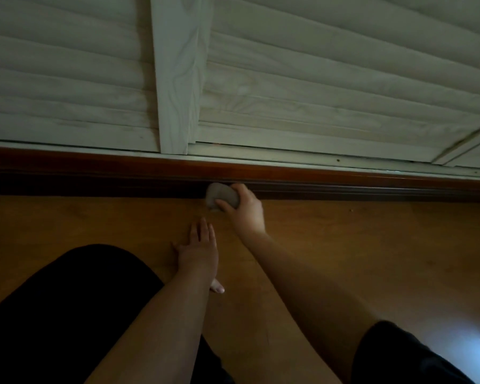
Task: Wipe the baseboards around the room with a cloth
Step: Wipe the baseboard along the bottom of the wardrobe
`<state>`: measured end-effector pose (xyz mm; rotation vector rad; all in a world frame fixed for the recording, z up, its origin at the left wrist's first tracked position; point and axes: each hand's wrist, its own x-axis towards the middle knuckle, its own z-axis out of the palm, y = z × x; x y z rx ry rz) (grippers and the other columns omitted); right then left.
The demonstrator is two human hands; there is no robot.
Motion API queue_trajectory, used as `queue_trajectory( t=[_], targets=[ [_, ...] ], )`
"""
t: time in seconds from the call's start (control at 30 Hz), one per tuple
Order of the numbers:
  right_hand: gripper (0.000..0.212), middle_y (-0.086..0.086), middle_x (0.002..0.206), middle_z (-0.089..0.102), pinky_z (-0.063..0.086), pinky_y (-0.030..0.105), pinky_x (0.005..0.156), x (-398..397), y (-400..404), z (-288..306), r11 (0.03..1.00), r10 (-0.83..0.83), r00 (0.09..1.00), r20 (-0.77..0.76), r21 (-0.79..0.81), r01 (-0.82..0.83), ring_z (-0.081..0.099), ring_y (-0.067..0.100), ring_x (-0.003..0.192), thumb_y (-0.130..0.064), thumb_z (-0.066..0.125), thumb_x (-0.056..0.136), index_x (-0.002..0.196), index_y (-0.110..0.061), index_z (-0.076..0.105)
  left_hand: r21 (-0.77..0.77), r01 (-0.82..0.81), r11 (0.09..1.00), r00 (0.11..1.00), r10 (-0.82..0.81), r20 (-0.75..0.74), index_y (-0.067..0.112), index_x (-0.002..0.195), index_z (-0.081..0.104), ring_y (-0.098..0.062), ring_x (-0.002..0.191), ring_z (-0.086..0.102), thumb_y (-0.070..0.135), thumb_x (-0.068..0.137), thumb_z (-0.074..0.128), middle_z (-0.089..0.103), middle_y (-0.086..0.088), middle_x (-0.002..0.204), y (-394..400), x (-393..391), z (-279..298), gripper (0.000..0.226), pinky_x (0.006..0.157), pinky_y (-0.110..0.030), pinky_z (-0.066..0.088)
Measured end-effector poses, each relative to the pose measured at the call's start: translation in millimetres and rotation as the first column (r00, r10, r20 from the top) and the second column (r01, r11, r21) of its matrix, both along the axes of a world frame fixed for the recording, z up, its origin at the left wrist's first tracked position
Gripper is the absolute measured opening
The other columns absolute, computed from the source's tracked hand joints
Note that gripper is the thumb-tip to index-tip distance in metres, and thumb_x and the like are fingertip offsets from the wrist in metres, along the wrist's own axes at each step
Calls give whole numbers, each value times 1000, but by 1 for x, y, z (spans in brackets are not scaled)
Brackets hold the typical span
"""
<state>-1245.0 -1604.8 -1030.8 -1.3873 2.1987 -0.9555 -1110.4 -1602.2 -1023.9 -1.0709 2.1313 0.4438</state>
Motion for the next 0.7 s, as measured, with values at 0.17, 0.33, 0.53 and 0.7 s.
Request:
queue_trajectory(
  t=[0.17,0.33,0.53,0.7],
  targets=[
    [44,-3,117,60,51,24,86,-8,-7,5,1000,-21,999,49,10,21,56,8,104,-35,72,86,124,-23,55,-34,12,999,1000,-12,-16,4,150,-28,-37,150,-16,66,68,78,-33,-15,159,4,3,2,148,115,-63,26],
    [45,-1,120,62,53,34,93,-64,15,13,990,-125,991,44,77,121,58,14,111,-29,73,86,127,-21,56,-17,11,1000,1000,-11,-15,5,150,-28,-37,150,-17,64,65,82,-32,-16,159,2,2,-1,151,114,-65,25],
    [52,8,127,60,49,41,99,-151,54,37,940,-267,959,-95,193,281,57,24,117,-25,72,87,134,-16,53,2,-10,1000,1000,10,0,5,150,-28,-38,149,-21,59,62,86,-36,-16,157,-2,-4,-6,154,115,-67,22],
    [51,12,124,62,49,39,93,-194,68,41,898,-350,927,-135,232,373,58,29,116,-21,73,86,133,-14,54,-18,-22,1000,1000,22,1,5,150,-27,-40,148,-21,57,61,87,-35,-18,157,1,-6,-7,154,115,-66,24]
  ],
)
